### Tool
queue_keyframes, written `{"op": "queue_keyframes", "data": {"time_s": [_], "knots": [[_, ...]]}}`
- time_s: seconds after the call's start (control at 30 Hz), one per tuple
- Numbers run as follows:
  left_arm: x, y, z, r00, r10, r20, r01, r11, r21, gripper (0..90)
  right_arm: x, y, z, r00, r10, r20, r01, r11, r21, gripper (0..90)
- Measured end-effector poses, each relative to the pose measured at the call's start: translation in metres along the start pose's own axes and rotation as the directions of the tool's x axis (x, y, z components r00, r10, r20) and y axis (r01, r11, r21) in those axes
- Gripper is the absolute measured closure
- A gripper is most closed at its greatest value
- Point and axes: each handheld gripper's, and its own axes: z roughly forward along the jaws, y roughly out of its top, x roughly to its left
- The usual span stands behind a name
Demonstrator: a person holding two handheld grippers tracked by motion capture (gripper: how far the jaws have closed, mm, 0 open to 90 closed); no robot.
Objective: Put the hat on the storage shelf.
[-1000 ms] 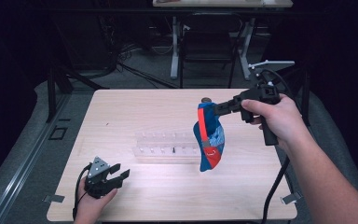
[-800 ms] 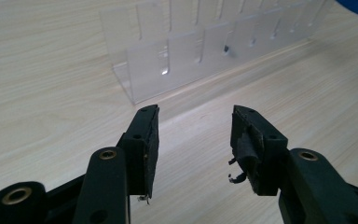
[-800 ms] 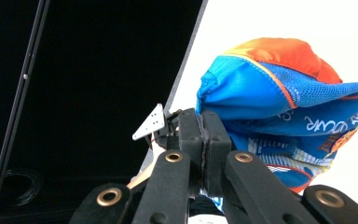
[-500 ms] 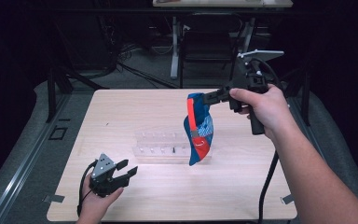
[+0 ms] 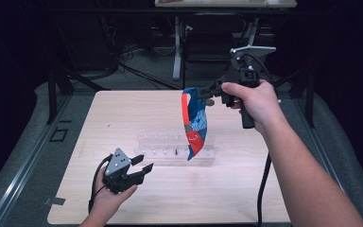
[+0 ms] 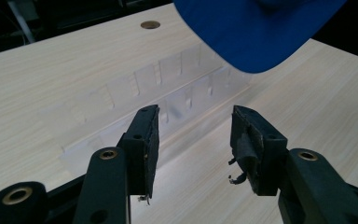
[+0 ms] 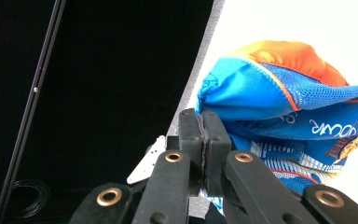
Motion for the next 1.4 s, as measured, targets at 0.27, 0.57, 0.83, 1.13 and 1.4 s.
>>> {"op": "queue_keyframes", "data": {"time_s": [0.27, 0.57, 0.83, 1.13, 1.4], "knots": [[-0.003, 0.011, 0.001, 0.9998, 0.016, 0.008, -0.016, 0.9998, -0.011, 52.0, 0.002, 0.006, 0.011, 1.0, 0.0, -0.004, 0.0, 1.0, 0.01, 89.4], [-0.003, 0.014, -0.001, 0.9996, 0.025, 0.009, -0.025, 0.9996, -0.01, 51.6, 0.008, 0.01, 0.034, 0.9999, -0.008, -0.009, 0.008, 1.0, 0.028, 89.4], [-0.006, 0.014, 0.002, 0.9994, 0.032, 0.011, -0.032, 0.9994, -0.011, 51.5, 0.007, 0.012, 0.048, 1.0, -0.006, -0.001, 0.006, 0.999, 0.035, 89.4], [-0.012, 0.018, 0.011, 0.9987, 0.044, 0.026, -0.044, 0.999, -0.005, 51.6, -0.005, 0.019, 0.05, 0.9998, 0.014, 0.012, -0.014, 1.0, 0.016, 89.4], [-0.024, 0.029, 0.03, 0.9961, 0.076, 0.044, -0.076, 0.9971, -0.002, 52.1, -0.013, 0.021, 0.055, 0.9994, 0.031, 0.012, -0.031, 0.999, 0.005, 89.4]]}}
